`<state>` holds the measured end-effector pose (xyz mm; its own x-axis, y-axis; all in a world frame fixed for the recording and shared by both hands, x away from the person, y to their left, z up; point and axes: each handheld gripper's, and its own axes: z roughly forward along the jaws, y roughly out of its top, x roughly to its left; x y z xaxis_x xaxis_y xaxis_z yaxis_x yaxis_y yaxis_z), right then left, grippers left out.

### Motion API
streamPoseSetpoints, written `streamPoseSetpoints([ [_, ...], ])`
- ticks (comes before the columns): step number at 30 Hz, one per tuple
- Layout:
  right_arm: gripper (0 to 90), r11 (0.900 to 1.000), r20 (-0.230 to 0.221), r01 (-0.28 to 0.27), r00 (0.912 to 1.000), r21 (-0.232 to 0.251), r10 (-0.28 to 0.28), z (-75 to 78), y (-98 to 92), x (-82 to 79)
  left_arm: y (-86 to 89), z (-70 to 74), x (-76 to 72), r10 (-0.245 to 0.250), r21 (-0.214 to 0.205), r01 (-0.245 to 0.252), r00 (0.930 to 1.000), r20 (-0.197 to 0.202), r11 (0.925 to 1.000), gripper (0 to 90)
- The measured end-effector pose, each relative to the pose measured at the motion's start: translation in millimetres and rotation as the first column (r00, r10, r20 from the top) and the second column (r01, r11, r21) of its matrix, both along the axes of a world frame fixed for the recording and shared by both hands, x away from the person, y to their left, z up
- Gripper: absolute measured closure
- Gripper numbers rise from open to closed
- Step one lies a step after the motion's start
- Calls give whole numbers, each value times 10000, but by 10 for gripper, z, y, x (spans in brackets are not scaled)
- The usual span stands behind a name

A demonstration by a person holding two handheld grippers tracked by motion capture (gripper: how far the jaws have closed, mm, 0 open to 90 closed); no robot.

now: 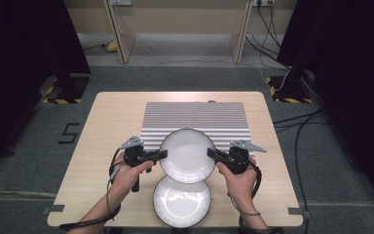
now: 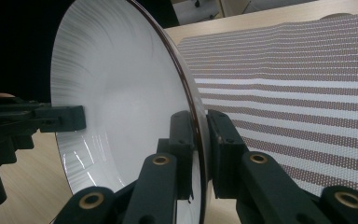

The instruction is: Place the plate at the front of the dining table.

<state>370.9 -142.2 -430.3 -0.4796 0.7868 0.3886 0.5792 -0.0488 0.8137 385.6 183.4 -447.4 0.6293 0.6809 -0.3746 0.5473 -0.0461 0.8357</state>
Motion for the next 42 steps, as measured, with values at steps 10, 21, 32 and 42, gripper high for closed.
streamPoseSetpoints([
  [10, 811, 10000, -17, 85, 10000, 17, -85, -10, -3, 49, -10, -12, 48, 30, 8, -30, 10000, -37, 10000, 823],
  [21, 810, 9999, 60, 144, 9999, -29, -144, 11, 1, 105, -16, -3, 103, 99, -18, -99, 9999, -45, 9999, 822],
  [32, 809, 9998, 69, 213, 9997, -4, -213, 16, 1, 160, -27, 0, 163, 159, -16, -159, 9999, -62, 9999, 822],
  [42, 808, 9997, 73, 260, 9996, -24, -260, 16, -7, 204, -43, -3, 206, 184, -20, -184, 9998, -72, 9998, 821],
])
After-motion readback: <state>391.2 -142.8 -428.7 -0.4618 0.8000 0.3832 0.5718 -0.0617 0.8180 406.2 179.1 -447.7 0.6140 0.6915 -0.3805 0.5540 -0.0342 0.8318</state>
